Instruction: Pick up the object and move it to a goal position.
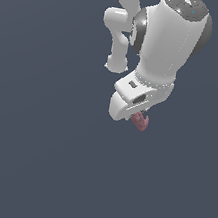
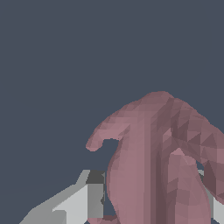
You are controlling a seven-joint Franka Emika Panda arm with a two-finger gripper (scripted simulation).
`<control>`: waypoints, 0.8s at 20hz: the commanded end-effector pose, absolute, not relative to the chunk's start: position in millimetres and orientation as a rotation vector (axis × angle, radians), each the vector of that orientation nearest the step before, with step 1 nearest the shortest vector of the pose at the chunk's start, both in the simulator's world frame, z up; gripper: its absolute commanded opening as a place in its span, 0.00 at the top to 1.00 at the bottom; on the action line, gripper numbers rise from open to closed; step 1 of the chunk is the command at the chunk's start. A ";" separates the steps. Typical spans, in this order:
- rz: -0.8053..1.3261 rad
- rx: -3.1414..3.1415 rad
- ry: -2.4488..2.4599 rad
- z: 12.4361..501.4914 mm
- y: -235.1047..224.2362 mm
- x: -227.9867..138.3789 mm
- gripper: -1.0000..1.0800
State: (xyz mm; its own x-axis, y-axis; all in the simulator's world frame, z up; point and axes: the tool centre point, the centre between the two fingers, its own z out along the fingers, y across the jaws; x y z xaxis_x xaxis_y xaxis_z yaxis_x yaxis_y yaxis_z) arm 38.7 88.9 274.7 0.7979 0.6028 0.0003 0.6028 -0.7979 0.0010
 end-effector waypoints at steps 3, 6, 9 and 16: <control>0.000 2.979 0.998 322.8 111.7 40.1 1.00; 0.000 2.979 0.997 349.7 124.2 41.8 1.00; 0.000 2.979 0.997 370.7 134.5 43.4 1.00; 0.000 2.980 0.996 401.0 149.0 46.8 1.00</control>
State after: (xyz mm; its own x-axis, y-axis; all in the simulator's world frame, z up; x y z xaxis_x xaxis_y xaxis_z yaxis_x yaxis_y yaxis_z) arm 46.2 146.6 395.8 0.7986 0.6019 0.0010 0.6019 -0.7986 0.0002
